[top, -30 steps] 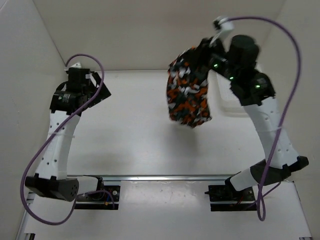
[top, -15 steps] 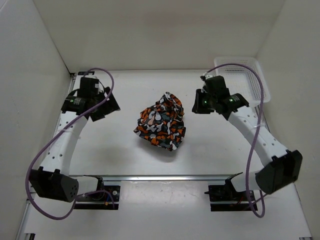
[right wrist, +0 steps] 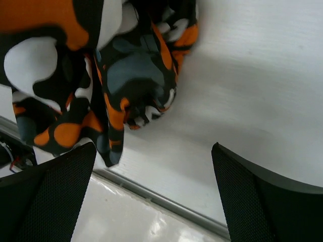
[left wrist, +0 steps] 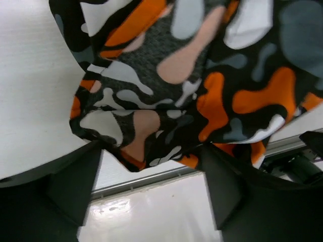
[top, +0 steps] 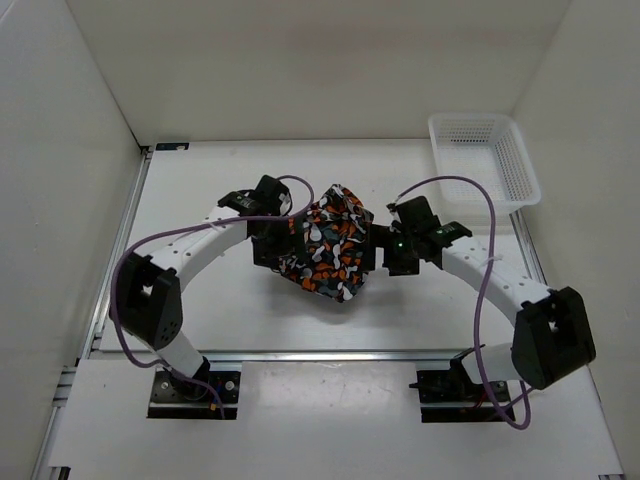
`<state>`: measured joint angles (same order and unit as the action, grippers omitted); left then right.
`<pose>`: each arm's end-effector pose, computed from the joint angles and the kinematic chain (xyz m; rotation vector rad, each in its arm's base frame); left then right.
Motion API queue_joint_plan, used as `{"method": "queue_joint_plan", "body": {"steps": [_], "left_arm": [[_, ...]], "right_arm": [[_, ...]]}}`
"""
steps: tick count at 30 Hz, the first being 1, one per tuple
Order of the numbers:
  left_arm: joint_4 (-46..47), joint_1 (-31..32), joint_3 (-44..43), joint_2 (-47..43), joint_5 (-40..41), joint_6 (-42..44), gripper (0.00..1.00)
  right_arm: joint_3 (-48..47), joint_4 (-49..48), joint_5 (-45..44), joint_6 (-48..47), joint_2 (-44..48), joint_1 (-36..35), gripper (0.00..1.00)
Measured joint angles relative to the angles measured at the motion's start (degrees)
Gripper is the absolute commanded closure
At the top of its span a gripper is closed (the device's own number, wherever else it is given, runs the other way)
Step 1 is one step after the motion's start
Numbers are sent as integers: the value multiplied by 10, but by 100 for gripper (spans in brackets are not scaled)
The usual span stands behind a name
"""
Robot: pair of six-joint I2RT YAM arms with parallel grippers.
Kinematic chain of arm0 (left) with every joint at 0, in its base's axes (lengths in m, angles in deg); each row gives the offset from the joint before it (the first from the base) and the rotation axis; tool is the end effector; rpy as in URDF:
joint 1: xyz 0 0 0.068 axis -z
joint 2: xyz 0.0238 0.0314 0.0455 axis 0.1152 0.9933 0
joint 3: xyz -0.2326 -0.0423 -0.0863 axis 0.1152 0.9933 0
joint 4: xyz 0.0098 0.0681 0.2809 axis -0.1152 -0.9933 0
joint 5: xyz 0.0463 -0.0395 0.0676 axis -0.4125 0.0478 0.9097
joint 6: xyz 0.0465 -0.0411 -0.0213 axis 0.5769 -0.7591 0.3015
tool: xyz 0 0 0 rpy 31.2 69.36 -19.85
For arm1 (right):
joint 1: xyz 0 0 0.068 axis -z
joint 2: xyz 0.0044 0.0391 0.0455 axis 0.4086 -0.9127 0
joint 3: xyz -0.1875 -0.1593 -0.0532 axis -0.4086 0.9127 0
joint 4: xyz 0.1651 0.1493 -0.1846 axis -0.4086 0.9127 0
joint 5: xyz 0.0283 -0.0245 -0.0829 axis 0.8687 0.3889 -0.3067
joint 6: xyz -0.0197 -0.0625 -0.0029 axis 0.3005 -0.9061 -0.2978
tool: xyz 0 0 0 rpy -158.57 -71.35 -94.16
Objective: Fold and stack the shorts
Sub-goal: Move the shorts to the center of the board
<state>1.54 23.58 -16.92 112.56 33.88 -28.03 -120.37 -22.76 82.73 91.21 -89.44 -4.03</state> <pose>0.2983 -0.1835 0.2089 -0.0628 2.8894 -0.4825 0.2722 0.1567 0.1985 -0.1074 2.6058 0.6118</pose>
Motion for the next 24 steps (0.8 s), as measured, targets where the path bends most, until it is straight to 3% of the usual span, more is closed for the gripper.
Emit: {"method": "queue_joint_plan", "body": {"steps": [1,2,3,4,6,7,8,9,15,16,17,18,19,20,21,22,24], "left_arm": [[2,-1,2,10,-1,-1,29],[3,-1,2,18,-3,-1,65],[3,-1,1,23,-4,-1,82],[4,-4,0,25,-6,4,90],[1,-11,-7,25,-11,9,90],[-2,-13,-17,25,-15,12,90],[-5,-17,-28,24,-16,14,90],[-8,-22,-42,22,-16,16,90],[-49,-59,-149,-17,23,35,90],[-52,-66,-150,-33,28,36,85],[-56,-74,-147,-51,31,38,77],[-56,-83,-137,-71,32,39,45],[-57,-92,-123,-91,33,43,22],[-51,-100,-101,-113,32,42,6],[-46,-109,-76,-132,32,42,0],[-45,-116,-47,-151,28,38,0],[-38,-120,2,-169,16,34,0]], "right_arm": [[4,-14,5,5,-11,-2,0],[6,-30,11,11,-23,-4,4],[6,-47,15,13,-37,-7,10],[6,-66,20,16,-51,-9,18],[4,-103,32,26,-83,-13,50],[2,-116,37,24,-99,-13,68],[-5,-127,41,29,-119,-16,93],[-14,-131,42,30,-137,-18,100],[-120,-87,-11,15,-169,-25,100],[-135,-82,-21,7,-165,-25,100],[-146,-76,-31,-1,-159,-25,100],[-152,-71,-41,-7,-148,-25,100],[-153,-65,-49,-13,-138,-25,99],[-153,-57,-56,-19,-128,-25,91],[-153,-48,-64,-22,-117,-25,72],[-151,-41,-70,-28,-108,-25,26],[-147,-31,-78,-34,-97,-25,8]]}}
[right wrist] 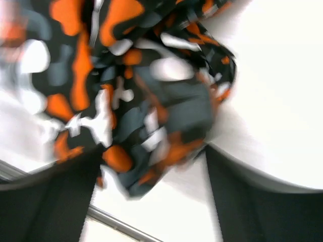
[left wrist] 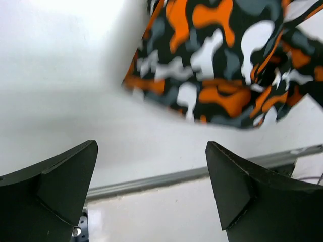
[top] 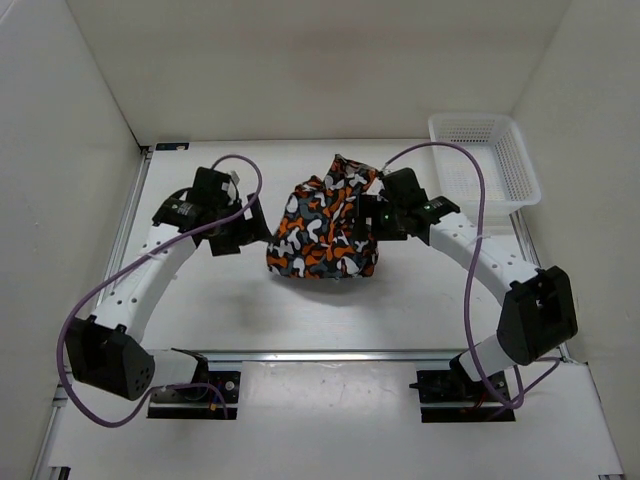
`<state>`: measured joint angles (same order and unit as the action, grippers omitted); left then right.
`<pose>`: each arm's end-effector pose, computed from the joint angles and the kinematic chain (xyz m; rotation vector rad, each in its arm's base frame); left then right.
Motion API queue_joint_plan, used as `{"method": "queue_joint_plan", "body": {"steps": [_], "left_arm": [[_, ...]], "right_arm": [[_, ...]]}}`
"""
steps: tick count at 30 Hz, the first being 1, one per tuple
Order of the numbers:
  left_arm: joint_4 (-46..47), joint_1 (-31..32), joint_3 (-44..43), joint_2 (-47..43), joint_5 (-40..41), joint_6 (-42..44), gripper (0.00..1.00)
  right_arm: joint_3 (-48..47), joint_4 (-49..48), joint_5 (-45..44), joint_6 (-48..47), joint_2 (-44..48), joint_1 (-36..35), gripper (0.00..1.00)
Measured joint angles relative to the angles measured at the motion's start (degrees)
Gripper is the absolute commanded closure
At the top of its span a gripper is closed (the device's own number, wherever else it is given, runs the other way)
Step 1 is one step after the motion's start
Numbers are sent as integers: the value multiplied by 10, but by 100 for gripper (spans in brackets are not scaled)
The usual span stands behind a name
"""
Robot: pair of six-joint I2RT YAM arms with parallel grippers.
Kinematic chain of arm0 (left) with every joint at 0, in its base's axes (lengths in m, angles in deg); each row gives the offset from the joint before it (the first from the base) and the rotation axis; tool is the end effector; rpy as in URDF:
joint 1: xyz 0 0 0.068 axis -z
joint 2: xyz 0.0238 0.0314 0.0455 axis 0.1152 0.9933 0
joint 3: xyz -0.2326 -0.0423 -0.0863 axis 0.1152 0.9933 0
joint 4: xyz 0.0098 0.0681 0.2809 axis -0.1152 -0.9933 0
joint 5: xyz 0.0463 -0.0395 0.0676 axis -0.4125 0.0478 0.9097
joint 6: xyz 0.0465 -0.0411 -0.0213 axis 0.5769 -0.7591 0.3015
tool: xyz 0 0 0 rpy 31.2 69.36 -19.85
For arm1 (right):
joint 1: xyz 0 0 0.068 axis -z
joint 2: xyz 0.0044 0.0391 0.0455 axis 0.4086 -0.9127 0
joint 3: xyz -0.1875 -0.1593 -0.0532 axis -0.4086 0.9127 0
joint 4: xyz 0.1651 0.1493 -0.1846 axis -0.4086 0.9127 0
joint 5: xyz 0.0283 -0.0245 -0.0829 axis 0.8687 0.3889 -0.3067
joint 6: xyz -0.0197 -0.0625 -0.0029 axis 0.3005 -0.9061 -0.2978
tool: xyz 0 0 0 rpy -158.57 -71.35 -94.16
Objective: Fold and stack the shorts
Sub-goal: Move the shorts to the center of the board, then flatten the shorts out
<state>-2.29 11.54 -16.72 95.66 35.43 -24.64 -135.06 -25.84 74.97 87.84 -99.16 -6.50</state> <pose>0.2840 -0.1007 0.2945 -0.2397 2.6161 -0.4940 0.3185 0.1918 0.2392 -0.1763 2.4302 0.5080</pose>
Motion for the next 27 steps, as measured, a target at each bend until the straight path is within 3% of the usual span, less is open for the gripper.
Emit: {"method": "queue_joint_plan", "body": {"steps": [2,12,14,16,17,21,23,25,27], "left_arm": [[4,0,36,1,-13,0,0],[53,28,70,46,-41,1,0],[70,29,76,67,-47,1,0],[88,29,82,102,-50,1,1],[96,29,86,119,-50,1,6],[126,28,108,192,-53,-9,4],[138,29,116,220,-54,-17,3],[149,29,120,240,-56,-26,3],[161,28,120,257,-61,-35,9]], "right_arm": [[8,9,-8,-5,7,0,0],[90,51,-45,43,142,6,0],[115,46,-44,58,161,8,4],[140,47,-39,72,166,9,13],[154,45,-35,79,165,10,22],[174,44,-27,92,145,10,50],[174,38,-25,92,125,10,49],[174,32,-24,91,105,10,32],[174,21,-23,85,85,10,27]]}}
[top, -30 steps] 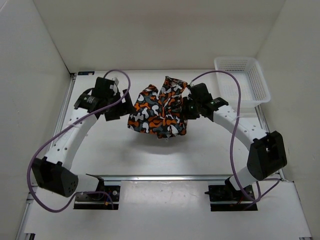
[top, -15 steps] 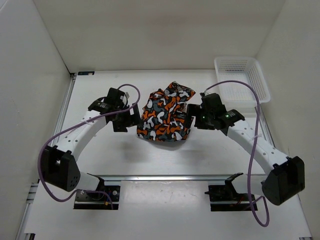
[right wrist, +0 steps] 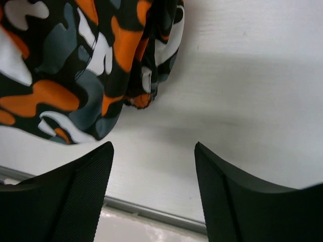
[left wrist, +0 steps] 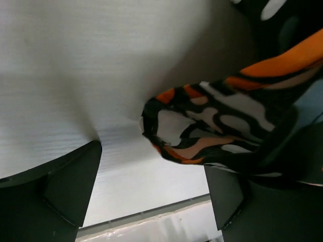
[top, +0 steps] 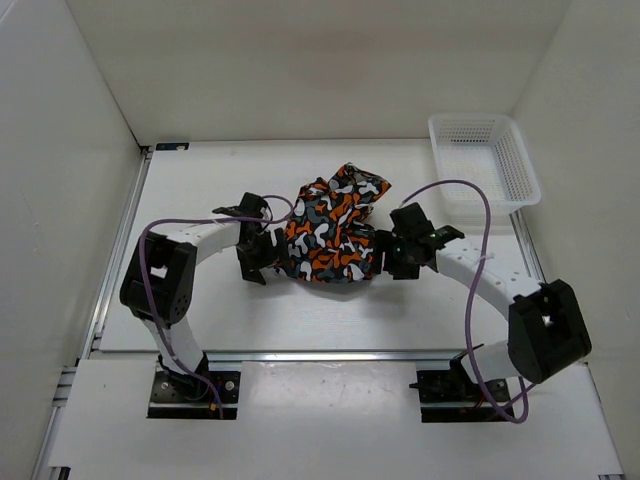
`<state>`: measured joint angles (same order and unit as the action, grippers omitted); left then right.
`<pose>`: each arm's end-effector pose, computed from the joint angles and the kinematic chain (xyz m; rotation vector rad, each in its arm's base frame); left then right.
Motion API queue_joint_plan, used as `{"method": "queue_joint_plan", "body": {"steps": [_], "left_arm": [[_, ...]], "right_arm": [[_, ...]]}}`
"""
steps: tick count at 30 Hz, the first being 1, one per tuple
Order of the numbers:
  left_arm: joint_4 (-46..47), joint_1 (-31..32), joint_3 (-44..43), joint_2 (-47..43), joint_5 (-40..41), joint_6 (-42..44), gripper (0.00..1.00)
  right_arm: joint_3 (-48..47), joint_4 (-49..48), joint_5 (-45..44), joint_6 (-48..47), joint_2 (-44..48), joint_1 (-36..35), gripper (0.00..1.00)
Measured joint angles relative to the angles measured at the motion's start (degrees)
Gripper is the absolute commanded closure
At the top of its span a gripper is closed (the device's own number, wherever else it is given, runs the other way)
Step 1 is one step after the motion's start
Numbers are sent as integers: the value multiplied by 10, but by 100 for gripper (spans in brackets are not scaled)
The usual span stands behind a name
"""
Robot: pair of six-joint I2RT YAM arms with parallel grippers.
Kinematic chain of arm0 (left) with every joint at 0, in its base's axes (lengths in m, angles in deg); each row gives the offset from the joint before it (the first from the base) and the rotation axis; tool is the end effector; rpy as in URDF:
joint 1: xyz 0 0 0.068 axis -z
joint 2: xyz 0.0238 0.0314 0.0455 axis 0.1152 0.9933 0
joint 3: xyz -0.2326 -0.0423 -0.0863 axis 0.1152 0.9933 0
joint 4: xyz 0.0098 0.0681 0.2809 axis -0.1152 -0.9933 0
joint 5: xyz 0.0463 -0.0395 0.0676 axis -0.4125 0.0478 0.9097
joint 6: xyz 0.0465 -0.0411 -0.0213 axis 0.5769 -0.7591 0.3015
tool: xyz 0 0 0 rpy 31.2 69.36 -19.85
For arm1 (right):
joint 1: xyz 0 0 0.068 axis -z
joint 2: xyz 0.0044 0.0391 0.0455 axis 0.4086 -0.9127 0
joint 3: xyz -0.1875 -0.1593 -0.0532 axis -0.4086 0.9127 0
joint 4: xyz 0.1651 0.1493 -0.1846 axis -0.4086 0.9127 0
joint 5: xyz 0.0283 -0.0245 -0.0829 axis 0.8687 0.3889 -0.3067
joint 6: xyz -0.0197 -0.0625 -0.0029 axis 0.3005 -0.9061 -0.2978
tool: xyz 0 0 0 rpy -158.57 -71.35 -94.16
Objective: Fold and stack the shorts
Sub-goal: Flatten the shorts out
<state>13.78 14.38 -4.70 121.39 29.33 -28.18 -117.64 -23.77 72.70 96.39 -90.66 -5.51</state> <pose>0.3122 -0.1333 0.1021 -0.3211 3.0235 -0.4770 0.2692 0.1540 0.1763 0.0517 2.6259 0.4165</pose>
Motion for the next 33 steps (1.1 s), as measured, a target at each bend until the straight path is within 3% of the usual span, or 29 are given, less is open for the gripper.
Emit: {"method": "queue_joint_plan", "body": {"steps": [1,5,6,7,8,9,10,12,13,18,20,25,27,30,33], "left_arm": [[1,-1,-3,3,-5,-4,11],[12,-1,-24,29,-16,-14,47],[16,-1,-32,38,-18,-13,72],[20,-2,-38,45,-19,-16,86],[24,-2,-43,52,-20,-14,90],[27,-4,-48,57,-24,-11,90],[30,-5,-50,60,-28,-9,90],[30,-9,-53,62,-39,-6,90],[29,-12,-56,61,-44,-5,90],[-37,-38,-135,48,-40,10,90],[-78,-47,-224,48,-30,19,90],[-160,-95,-570,46,-16,42,90],[-167,-125,-660,26,-20,45,90],[-176,-170,-670,-43,-26,46,90],[-180,-192,-577,-147,-29,49,90]], "right_arm": [[0,-6,1,-6,-13,0,26],[-7,-31,9,-18,-81,4,26],[-10,-38,12,-20,-102,7,26],[-14,-48,18,-21,-123,10,32],[-17,-57,23,-22,-137,12,38],[-23,-65,33,-24,-155,15,48],[-29,-73,40,-26,-169,16,74],[-47,-92,56,-27,-198,18,95],[-56,-98,59,-26,-208,18,100],[-176,-46,52,-46,-232,40,100],[-256,-12,43,-63,-235,59,100],[-602,99,-16,-131,-264,108,100],[-685,118,-34,-149,-257,114,100],[-730,137,-54,-172,-202,112,100],[-684,157,-62,-181,-113,108,100]]}}
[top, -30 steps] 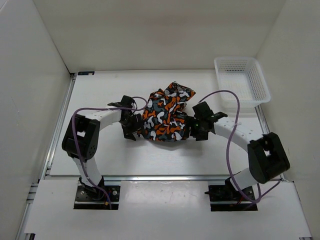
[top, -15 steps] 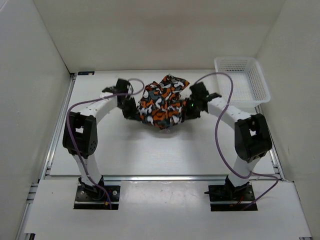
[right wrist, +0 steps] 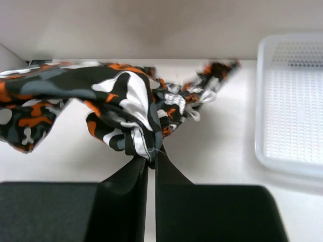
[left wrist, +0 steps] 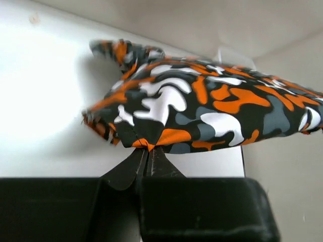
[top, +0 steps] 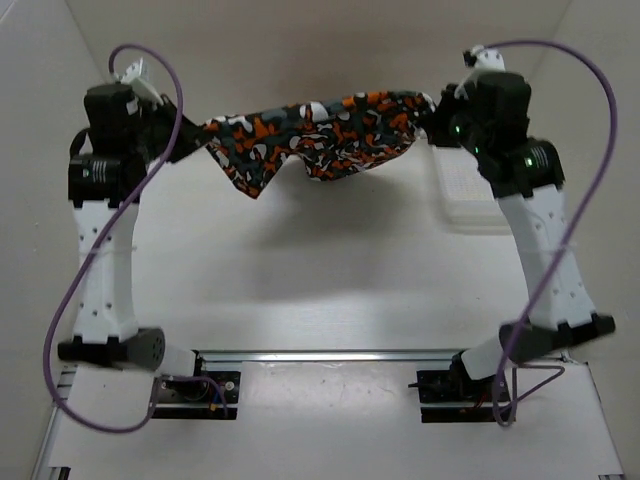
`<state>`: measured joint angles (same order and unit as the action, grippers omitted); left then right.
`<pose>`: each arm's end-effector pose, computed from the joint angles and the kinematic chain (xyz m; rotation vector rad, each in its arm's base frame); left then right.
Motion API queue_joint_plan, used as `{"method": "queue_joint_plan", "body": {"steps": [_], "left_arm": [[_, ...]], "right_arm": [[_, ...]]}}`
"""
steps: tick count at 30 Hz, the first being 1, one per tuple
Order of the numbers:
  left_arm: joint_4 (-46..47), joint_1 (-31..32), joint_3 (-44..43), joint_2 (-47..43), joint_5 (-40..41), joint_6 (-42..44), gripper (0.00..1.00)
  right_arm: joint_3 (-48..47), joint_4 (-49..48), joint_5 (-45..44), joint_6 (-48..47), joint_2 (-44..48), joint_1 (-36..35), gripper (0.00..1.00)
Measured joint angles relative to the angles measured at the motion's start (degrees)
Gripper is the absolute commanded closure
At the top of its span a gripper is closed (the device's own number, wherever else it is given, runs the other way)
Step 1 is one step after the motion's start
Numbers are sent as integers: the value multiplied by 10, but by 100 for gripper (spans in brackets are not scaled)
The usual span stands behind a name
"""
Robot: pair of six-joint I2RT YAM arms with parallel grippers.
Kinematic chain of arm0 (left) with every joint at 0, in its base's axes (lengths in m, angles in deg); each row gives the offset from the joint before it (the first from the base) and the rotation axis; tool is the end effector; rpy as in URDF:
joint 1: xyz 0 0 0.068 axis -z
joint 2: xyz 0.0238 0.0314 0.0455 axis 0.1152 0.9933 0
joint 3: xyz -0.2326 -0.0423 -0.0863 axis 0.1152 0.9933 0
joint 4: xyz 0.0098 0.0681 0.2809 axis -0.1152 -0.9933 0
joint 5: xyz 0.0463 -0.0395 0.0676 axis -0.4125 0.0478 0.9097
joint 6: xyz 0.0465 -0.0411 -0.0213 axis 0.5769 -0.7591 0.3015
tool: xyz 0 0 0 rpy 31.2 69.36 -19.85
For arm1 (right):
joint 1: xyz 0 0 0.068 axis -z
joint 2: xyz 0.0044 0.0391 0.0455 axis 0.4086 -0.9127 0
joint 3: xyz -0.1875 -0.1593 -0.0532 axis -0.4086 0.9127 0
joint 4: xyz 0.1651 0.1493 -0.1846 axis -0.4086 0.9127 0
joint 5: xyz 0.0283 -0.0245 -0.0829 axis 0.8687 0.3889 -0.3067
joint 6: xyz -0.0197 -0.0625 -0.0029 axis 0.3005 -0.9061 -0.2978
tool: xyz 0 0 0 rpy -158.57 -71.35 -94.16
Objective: Fold and stack the shorts
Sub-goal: Flatten the shorts out
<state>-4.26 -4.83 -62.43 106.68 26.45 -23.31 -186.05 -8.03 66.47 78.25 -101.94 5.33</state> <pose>0.3118 -0.0248 0.5047 -0.2967 2.0066 -0.6460 0.3261 0.1059 0.5132 -0.0122 1.8557 0.3145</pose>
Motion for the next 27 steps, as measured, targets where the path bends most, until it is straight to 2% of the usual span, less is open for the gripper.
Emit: {"method": "queue_joint_plan", "body": {"steps": [2,3,4,5,6,7,8,9,11,12,13,14,16,17,19,21,22,23,24,25,27], "left_arm": [[10,2,105,-77,-6,4,90],[16,4,151,-103,-6,6,87],[15,6,208,-133,-6,6,63],[19,7,280,-166,-5,9,43],[23,7,334,-186,-4,10,22],[20,7,398,-207,-3,9,8],[14,7,451,-219,-2,9,2],[16,7,501,-227,-3,5,0],[0,6,580,-228,-3,2,0],[-7,6,603,-225,-4,2,2],[-12,6,617,-224,-4,3,16],[-17,6,622,-224,-5,3,29],[-13,6,617,-224,-6,5,61],[-9,6,612,-223,-5,8,86],[-3,6,602,-218,0,12,90],[4,6,595,-209,3,16,90],[7,6,595,-202,6,14,90],[7,6,596,-196,9,11,82],[10,6,599,-192,11,9,72],[15,6,607,-189,11,2,47],[32,6,634,-187,3,-8,21]], "right_arm": [[99,-17,-8,-1,85,-5,100],[150,-14,-10,1,123,-8,92],[239,-42,-12,7,176,-9,41],[308,-47,-15,16,218,-11,25],[373,-43,-20,20,255,-12,14],[438,-44,-26,28,289,-12,5],[500,-40,-36,42,317,-12,2],[559,-38,-48,57,340,-12,2],[641,-6,-71,88,365,-12,0],[669,12,-82,106,373,-12,3],[685,29,-90,122,382,-12,21],[692,37,-96,131,390,-12,35],[688,38,-98,154,407,-12,66],[684,35,-97,163,412,-12,84],[670,28,-80,184,407,-12,96],[662,15,-54,204,384,-12,96],[664,4,-33,217,370,-12,92],[670,-9,-12,229,357,-12,80],[685,-30,12,244,348,-12,45],[708,-52,42,265,344,-11,31],[757,-78,93,299,344,-7,12]]}}
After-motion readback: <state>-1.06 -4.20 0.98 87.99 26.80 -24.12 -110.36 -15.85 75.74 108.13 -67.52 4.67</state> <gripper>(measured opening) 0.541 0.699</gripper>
